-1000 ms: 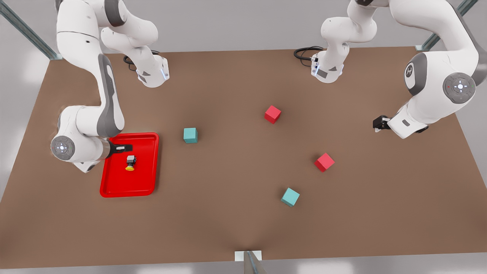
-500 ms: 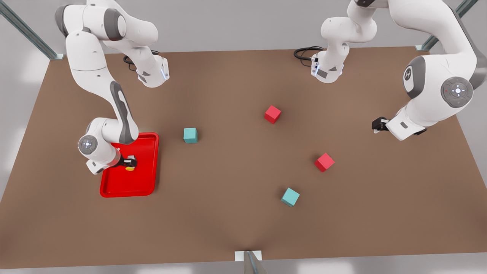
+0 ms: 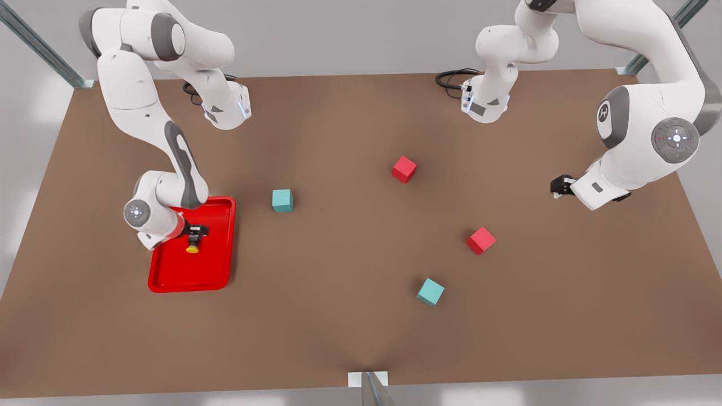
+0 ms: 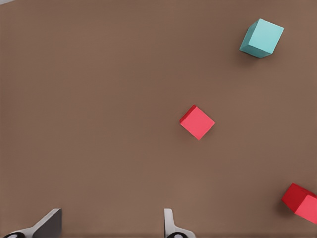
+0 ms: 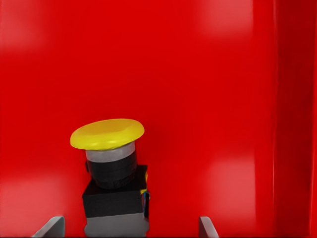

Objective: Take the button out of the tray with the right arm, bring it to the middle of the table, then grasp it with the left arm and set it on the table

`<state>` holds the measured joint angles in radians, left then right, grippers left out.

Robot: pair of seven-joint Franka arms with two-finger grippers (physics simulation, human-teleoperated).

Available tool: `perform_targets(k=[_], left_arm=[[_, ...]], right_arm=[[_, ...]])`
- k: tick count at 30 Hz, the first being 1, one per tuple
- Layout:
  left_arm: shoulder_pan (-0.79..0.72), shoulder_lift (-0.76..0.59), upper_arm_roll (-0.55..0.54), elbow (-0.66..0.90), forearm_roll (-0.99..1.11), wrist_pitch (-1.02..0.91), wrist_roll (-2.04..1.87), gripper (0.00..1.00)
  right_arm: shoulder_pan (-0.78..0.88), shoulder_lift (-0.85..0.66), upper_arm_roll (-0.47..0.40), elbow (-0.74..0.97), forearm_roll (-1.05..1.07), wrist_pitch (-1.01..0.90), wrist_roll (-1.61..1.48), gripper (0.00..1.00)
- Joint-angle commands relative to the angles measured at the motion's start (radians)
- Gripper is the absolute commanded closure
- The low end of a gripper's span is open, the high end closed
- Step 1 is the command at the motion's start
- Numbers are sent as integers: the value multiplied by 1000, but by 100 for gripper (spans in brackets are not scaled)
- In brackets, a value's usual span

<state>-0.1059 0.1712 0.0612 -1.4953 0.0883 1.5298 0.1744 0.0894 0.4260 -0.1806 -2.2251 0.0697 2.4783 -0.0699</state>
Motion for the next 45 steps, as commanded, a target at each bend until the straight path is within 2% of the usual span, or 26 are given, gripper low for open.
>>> perform_targets(k=[1, 30, 32, 34, 45], left_arm=[[0, -1, 0, 0, 1, 0, 7, 0], [0, -3, 0, 1, -1, 0, 7, 0], [0, -3, 0, 1, -1, -2, 7, 0], [0, -3, 0, 1, 1, -2, 7, 0], [0, -3, 0, 1, -1, -5, 7, 0]], right_arm=[[4, -9, 4, -47, 2, 111, -68, 0], [-36, -24, 30, -22, 2, 137, -70, 0], [-36, -24, 29, -22, 2, 137, -71, 23], [-34, -24, 29, -22, 2, 137, -73, 31], [-46, -9, 44, -16, 5, 137, -71, 31]])
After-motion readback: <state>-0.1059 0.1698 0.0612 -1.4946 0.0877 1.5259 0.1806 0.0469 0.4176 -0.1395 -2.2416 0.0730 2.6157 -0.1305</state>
